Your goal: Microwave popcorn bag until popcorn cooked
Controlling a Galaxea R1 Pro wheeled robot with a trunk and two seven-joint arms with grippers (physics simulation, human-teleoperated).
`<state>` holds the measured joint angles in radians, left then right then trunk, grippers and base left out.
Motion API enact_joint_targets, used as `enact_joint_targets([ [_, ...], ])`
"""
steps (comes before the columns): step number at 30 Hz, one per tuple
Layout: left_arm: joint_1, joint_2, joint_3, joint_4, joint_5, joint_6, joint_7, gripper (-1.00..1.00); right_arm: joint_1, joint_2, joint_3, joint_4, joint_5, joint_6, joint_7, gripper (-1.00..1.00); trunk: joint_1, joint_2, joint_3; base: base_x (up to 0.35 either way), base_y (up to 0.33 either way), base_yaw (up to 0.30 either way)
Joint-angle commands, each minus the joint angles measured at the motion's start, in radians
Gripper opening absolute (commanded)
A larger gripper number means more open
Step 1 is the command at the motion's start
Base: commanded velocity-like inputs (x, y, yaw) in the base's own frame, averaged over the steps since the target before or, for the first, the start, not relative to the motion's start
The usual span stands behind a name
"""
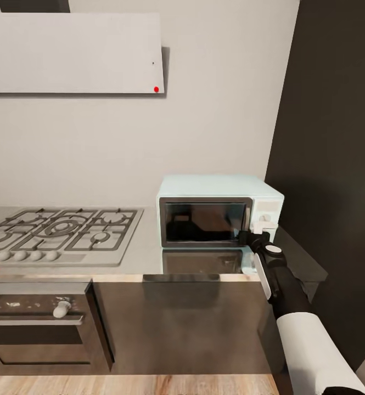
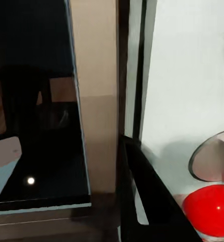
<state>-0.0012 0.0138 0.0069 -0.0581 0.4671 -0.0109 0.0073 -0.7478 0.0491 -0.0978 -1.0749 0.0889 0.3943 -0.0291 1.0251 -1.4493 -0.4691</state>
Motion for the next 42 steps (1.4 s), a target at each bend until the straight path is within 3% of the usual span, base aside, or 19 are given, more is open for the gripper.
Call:
enact_joint_targets([
  [1,0.0,0.0,0.0,0.0,0.002,-0.001,0.001,1.0,-0.001,0.002,0.017,-0.002,-0.011,0.005,0.005,-1.0,0.0,-0.001,-0.001,-0.019,-0.002,0.0],
  [20,0.0,0.0,0.001,0.0,0.002,0.0,0.0,1.0,-0.001,0.002,0.017,-0.002,-0.011,0.005,0.006,-1.0,0.0,-0.001,-0.001,-0.045,0.0,0.0],
  [42,0.0,0.0,-0.001,0.001,0.002,-0.001,-0.007,1.0,-0.001,0.002,0.018,-0.002,-0.006,0.005,0.006,-1.0,0.0,-0.001,-0.001,-0.242,0.0,0.0],
])
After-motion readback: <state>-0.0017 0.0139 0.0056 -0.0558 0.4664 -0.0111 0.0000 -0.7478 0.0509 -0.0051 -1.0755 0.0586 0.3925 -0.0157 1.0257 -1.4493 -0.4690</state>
